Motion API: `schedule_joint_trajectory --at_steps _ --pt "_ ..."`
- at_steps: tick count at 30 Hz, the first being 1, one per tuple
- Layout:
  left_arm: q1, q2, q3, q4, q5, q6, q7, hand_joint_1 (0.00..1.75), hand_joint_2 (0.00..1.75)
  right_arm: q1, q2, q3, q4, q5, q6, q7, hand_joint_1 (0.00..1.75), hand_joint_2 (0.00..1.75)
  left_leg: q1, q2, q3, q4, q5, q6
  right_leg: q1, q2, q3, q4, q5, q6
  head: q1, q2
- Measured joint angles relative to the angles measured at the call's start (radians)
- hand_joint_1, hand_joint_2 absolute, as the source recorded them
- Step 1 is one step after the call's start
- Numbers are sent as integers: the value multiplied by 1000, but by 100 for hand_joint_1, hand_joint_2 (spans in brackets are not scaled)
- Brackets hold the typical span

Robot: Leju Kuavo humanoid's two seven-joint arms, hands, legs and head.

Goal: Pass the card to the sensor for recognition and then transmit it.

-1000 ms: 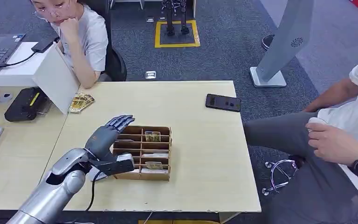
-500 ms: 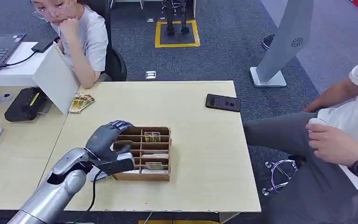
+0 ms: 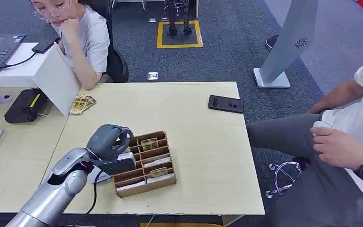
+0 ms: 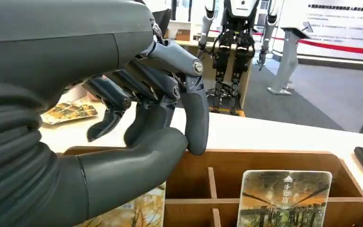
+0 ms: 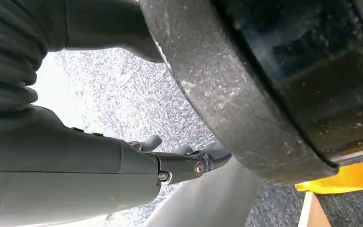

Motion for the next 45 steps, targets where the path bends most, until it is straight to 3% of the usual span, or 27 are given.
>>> schedule_joint_trajectory --at_steps 8,17,18,19,20,21,45 --pt "2 0 0 2 -1 -3 -3 169 175 0 0 0 0 0 0 -2 0 175 0 0 0 0 0 0 0 0 0 0 0 0 0 0" --pt "3 1 0 2 -1 -3 -3 175 175 0 0 0 0 3 0 -5 0 175 0 0 0 0 0 0 0 0 0 0 0 0 0 0" --pt "3 1 0 2 -1 -3 -3 159 175 0 0 0 0 3 0 -5 0 175 0 0 0 0 0 0 0 0 0 0 0 0 0 0" --pt "3 1 0 2 -1 -3 -3 122 175 0 0 0 0 4 0 -5 0 175 0 0 0 0 0 0 0 0 0 0 0 0 0 0" --pt "3 1 0 2 -1 -3 -3 33 175 0 0 0 0 4 0 -5 0 175 0 0 0 0 0 0 0 0 0 0 0 0 0 0" --pt "3 1 0 2 -2 -3 -3 0 175 0 0 0 0 4 0 -5 0 175 0 0 0 0 0 0 0 0 0 0 0 0 0 0" --pt "21 -4 0 -33 -21 62 -15 0 175 0 2 -6 0 10 0 -5 0 175 0 0 0 0 0 0 0 0 0 0 0 0 0 0"
